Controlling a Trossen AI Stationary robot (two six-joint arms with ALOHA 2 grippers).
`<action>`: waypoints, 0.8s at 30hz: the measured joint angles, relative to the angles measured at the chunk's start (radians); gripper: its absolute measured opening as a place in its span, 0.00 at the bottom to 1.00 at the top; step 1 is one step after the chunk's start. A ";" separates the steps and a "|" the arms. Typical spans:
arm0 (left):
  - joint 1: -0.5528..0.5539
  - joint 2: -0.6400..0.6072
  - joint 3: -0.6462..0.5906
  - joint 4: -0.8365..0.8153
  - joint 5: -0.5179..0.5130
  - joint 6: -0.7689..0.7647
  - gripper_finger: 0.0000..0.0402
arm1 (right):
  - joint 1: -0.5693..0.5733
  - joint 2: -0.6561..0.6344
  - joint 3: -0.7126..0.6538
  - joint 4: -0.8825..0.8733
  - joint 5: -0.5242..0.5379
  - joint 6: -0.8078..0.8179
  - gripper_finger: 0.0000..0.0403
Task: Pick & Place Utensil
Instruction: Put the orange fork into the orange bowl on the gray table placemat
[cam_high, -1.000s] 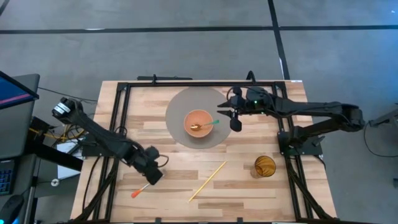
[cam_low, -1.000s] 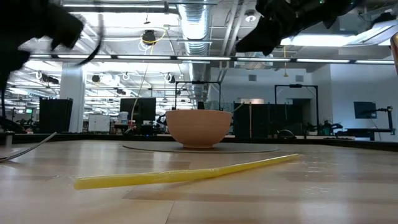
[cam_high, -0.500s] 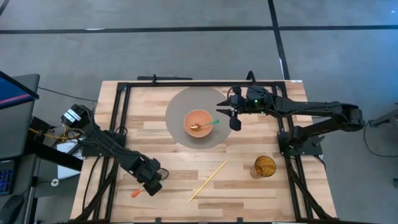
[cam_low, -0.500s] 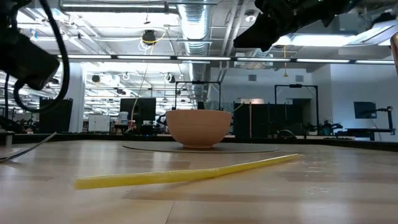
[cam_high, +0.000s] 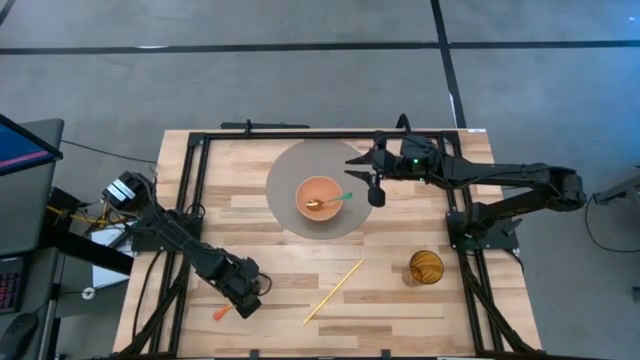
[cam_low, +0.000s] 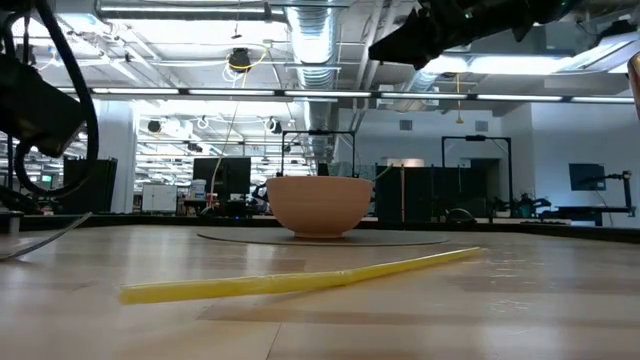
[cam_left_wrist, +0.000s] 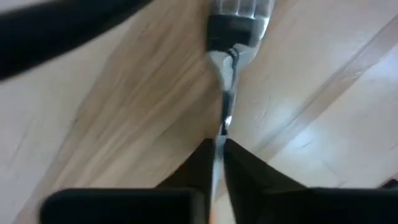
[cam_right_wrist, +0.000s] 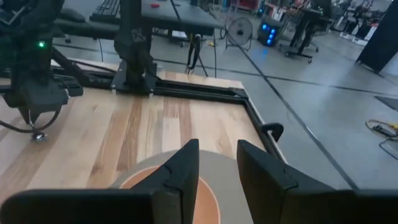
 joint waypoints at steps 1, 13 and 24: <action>0.003 -0.010 -0.002 0.002 -0.005 -0.001 0.04 | 0.000 0.000 0.000 0.005 0.000 0.000 0.26; 0.187 -0.295 0.043 0.139 -0.457 0.143 0.03 | 0.000 0.000 0.000 0.002 0.000 0.000 0.26; 0.702 -0.240 0.224 0.126 -0.040 0.773 0.03 | 0.000 0.000 0.000 -0.009 0.000 0.000 0.26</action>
